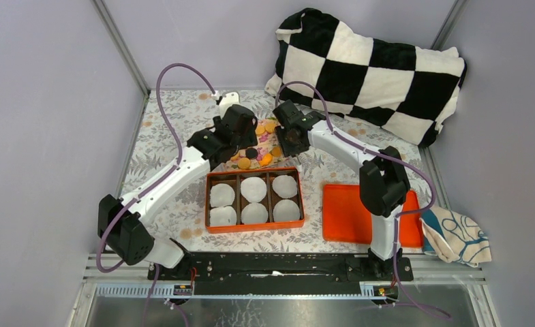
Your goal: Pack the cookies
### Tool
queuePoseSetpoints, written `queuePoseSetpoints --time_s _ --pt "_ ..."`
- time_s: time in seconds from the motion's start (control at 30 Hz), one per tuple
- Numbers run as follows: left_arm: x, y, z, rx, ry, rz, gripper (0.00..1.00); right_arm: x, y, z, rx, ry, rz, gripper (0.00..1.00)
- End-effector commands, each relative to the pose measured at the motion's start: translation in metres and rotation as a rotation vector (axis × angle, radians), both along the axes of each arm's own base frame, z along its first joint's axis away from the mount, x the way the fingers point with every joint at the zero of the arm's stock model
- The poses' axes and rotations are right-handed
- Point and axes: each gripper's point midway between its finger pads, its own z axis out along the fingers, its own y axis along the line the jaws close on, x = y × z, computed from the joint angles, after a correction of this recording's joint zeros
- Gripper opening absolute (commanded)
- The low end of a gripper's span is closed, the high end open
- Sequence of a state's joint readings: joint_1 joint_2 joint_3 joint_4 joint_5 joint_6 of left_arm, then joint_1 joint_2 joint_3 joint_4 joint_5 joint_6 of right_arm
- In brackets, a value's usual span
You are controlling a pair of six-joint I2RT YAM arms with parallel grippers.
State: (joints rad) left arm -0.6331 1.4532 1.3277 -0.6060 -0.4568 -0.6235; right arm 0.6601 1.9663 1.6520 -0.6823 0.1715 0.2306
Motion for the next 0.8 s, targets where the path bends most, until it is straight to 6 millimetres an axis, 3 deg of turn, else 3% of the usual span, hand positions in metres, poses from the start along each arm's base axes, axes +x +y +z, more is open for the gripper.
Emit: queuePoseSetpoints --time_s 0.0,0.07,0.17,0.27,0.5,0.63,0.77 --pt "0.006 0.01 0.012 -0.027 -0.043 0.054 0.65 0.004 0.008 0.056 0.078 -0.125 0.009 0.06" --pt "0.011 0.017 0.002 -0.048 -0.011 0.079 0.64 -0.003 0.01 0.076 0.107 -0.164 0.025 0.0" --pt "0.025 0.032 -0.019 -0.114 0.05 0.116 0.6 -0.021 0.015 0.105 0.152 -0.2 0.058 0.0" --pt "0.045 0.046 -0.026 -0.211 0.063 0.148 0.56 -0.044 0.021 0.118 0.187 -0.202 0.099 0.0" --pt "0.083 0.078 -0.002 -0.247 0.011 0.242 0.55 -0.109 0.043 0.123 0.21 -0.145 0.255 0.0" --pt "0.085 0.094 0.011 -0.275 -0.016 0.273 0.56 -0.149 0.061 0.123 0.204 -0.115 0.378 0.0" --pt "0.076 0.1 0.014 -0.28 -0.021 0.277 0.56 -0.179 0.081 0.109 0.169 -0.075 0.484 0.0"
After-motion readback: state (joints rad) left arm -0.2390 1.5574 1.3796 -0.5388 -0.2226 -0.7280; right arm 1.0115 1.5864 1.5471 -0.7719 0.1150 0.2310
